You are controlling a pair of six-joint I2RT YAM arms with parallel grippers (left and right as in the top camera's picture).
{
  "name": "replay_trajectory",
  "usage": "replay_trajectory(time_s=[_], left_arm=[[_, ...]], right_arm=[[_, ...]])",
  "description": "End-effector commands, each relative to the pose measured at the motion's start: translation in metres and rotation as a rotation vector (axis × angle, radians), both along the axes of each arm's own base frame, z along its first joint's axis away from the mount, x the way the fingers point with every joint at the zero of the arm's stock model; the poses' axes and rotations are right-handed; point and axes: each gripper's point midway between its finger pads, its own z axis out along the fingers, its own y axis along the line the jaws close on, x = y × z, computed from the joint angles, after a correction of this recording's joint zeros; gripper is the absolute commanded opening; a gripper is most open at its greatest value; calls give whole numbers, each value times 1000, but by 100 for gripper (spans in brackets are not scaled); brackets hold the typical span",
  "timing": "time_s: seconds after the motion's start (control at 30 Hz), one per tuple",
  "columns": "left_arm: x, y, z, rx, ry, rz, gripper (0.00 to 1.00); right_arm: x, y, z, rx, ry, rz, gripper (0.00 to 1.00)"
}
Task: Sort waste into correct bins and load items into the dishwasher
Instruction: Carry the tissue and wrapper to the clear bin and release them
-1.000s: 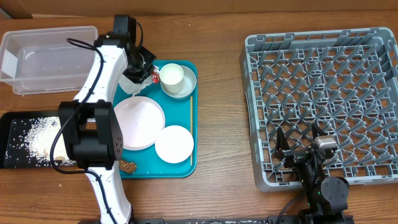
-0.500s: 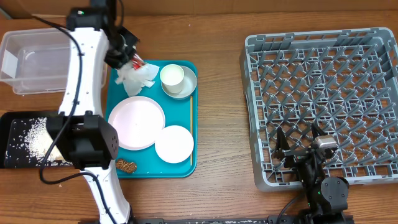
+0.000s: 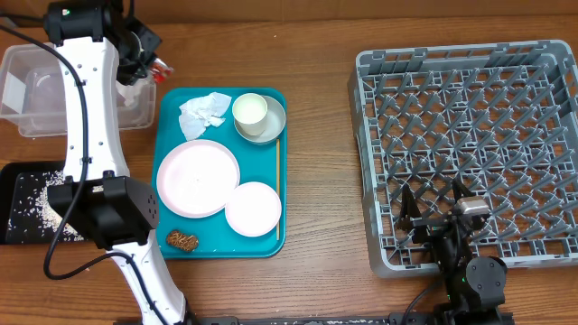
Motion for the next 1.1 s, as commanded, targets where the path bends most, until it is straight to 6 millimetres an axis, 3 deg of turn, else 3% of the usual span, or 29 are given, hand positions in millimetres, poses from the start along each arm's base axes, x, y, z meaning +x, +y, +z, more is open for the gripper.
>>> replay_trajectory(time_s=[0.0,0.27,0.4,0.5,0.6,0.83,0.9,0.93,0.97,1.0,1.07], left_arm=[[3,40,9,171,-17,81,4],[27,86,29,259,-158,181,4],[38,110,25,268,-201,225,4],[48,130,8,272,-202,254,4],[49,147,-22,266,-153,276,4],[46,164,-73,228,-60,288,6],[49,159,-77,190,-64,265,14],[51,157,-76,182,-71,246,29],[53,155,-73,173,-82,236,52],[53,152,-69,158,-93,227,94],[53,146,-61,135,-108,208,97]], right_arm=[[0,-1,-1,-4,-8,-8,100],[0,-1,-1,-4,-8,-8,100],[0,-1,-1,-4,-8,-8,100],[0,-1,-1,-4,-8,-8,100],[0,-1,-1,-4,-8,-8,100],[0,-1,-1,-4,-8,-8,100],[0,-1,-1,-4,-8,-8,100],[0,-1,-1,-4,-8,-8,100],[0,-1,-1,-4,-8,-8,100],[0,-1,-1,-4,-8,-8,100],[0,-1,-1,-4,-8,-8,100]])
